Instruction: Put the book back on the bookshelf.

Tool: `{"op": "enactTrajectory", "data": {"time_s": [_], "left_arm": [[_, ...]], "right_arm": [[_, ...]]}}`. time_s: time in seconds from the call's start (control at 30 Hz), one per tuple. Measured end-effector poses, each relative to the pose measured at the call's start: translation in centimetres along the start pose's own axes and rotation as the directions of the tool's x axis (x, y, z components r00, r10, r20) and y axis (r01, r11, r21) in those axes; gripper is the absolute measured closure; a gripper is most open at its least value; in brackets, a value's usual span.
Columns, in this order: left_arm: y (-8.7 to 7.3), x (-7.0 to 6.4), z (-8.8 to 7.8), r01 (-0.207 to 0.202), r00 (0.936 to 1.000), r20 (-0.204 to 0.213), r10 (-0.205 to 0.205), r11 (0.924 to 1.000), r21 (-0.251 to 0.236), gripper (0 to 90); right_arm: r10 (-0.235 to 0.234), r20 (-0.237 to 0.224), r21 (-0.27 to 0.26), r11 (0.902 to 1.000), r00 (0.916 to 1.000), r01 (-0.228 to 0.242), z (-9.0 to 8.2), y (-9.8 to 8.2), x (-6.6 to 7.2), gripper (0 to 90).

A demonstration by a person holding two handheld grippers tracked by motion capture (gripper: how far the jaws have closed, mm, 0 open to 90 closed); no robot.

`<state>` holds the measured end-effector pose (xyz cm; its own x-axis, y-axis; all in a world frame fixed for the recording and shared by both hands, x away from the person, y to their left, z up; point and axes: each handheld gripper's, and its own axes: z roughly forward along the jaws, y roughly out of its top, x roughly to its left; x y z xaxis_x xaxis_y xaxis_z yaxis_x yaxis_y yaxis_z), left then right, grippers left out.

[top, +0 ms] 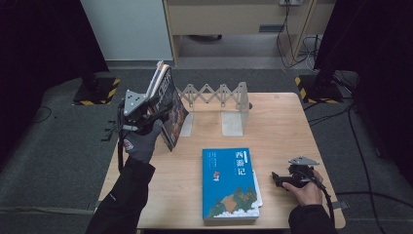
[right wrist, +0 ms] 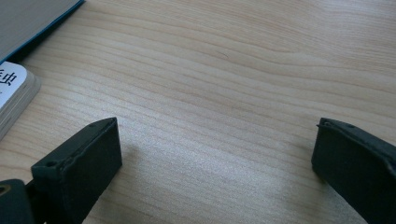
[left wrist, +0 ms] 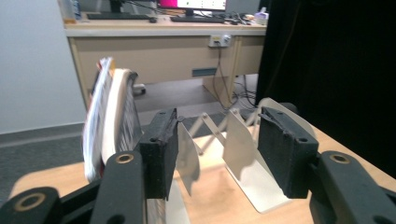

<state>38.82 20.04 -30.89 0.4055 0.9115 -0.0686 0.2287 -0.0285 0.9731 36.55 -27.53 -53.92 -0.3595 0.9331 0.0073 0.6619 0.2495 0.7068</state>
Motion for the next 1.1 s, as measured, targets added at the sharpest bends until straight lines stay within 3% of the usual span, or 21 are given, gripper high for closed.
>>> {"op": "enactTrajectory", "data": {"time_s": [0.1, 0.27, 0.5, 0.57, 0.8, 0.9, 0.97, 1.03, 1.1], "left_arm": [[-1.1, -0.1, -0.7, -0.014, 0.9989, 0.045, 0.013, 0.9999, 0.001, 42.7], [-2.9, -0.7, -1.4, -0.053, 0.9963, 0.070, 0.050, 0.9977, 0.042, 34.7], [-6.0, -1.2, -1.0, -0.064, 0.9905, 0.129, 0.049, 0.9906, 0.121, 24.6], [-7.1, -1.3, -0.8, -0.052, 0.9883, 0.150, 0.030, 0.9875, 0.149, 22.2], [-10.9, -1.4, -0.1, -0.079, 0.9839, 0.175, 0.037, 0.9666, 0.244, 32.4], [-12.2, -1.5, 0.1, -0.091, 0.9766, 0.212, 0.036, 0.9624, 0.256, 36.0], [-12.8, -1.4, 0.1, -0.096, 0.9733, 0.227, 0.035, 0.9600, 0.263, 36.0], [-13.3, -1.3, 0.3, -0.080, 0.9682, 0.250, 0.011, 0.9600, 0.268, 34.1], [-13.7, -1.2, 0.4, -0.050, 0.9635, 0.266, -0.033, 0.9528, 0.299, 35.6]], "right_arm": [[0.003, 0.002, 0.002, 1.0000, 1.0000, -0.003, 0.0, 0.0, 0.0, 1.1], [0.001, 0.002, 0.005, 1.0000, 1.0000, -0.001, 0.1, 0.1, 0.0, 0.7], [0.006, 0.006, 0.006, 1.0000, 1.0000, -0.006, 0.1, 0.1, -0.1, 1.1], [0.006, 0.008, 0.011, 0.9999, 1.0000, -0.006, 0.0, 0.1, -0.1, 2.3], [-0.002, 0.007, 0.026, 0.9997, 1.0000, 0.001, -0.5, 0.4, -0.2, 13.9], [-0.017, 0.013, 0.033, 0.9993, 0.9998, 0.017, -0.8, 0.6, -0.1, 16.1], [-0.011, 0.010, 0.006, 0.9999, 0.9999, 0.011, -1.0, 0.8, -0.1, 16.8], [-0.014, 0.011, -0.004, 0.9999, 0.9998, 0.014, -1.2, 1.0, 0.1, 17.5], [-0.009, 0.003, -0.022, 0.9997, 1.0000, 0.009, -1.5, 1.2, 0.3, 18.2]]}}
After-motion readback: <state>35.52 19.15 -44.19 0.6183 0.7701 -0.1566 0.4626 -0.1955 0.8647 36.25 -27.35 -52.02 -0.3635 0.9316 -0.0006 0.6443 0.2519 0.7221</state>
